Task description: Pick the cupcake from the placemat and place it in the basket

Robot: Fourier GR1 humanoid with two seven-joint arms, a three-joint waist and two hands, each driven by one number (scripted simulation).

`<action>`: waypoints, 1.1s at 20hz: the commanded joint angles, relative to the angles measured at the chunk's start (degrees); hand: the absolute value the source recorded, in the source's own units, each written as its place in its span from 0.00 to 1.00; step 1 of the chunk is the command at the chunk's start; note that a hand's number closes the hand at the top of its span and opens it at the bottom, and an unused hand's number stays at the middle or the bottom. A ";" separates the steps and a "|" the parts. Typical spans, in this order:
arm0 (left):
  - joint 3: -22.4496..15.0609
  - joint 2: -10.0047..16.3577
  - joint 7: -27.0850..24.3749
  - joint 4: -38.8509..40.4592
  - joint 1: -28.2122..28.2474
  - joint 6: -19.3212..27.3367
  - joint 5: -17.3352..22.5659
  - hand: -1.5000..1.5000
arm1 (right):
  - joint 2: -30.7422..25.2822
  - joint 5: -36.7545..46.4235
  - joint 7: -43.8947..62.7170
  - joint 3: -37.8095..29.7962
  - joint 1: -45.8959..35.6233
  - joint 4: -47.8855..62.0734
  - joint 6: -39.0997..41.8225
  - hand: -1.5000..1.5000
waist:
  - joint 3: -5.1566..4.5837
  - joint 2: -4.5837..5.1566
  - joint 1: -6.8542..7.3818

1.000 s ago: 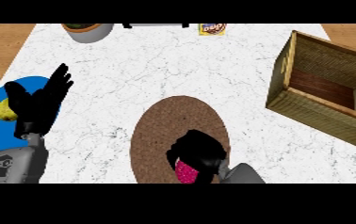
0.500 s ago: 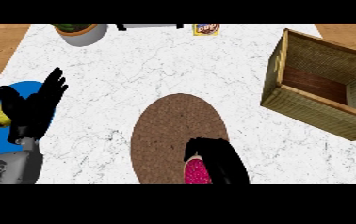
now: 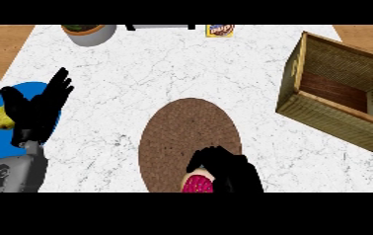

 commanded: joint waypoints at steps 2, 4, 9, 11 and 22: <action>-0.41 -0.38 -1.11 0.04 1.24 -0.43 -0.23 0.50 | 3.69 5.37 16.76 4.83 -2.99 -14.27 3.29 1.00 | -0.09 -0.07 0.44; 0.05 0.12 -0.70 0.93 0.46 -1.51 0.70 0.50 | 3.70 6.42 21.41 2.41 -6.90 -18.70 8.98 1.00 | -0.10 0.12 0.52; -0.70 0.08 0.57 -0.07 -1.09 -0.70 -0.35 0.50 | 3.81 5.74 33.56 -3.91 -22.41 -21.67 17.17 1.00 | -0.08 0.49 2.06; -0.78 -0.56 -0.21 0.47 -0.57 -0.10 -0.81 0.50 | 3.84 6.04 35.71 -7.02 -26.06 -22.85 20.85 1.00 | -0.06 0.46 1.84; 0.37 0.68 -0.40 1.32 -1.32 -1.18 -0.19 0.50 | 2.28 1.41 31.72 -33.30 -45.10 -8.43 30.36 1.00 | 0.01 0.61 1.32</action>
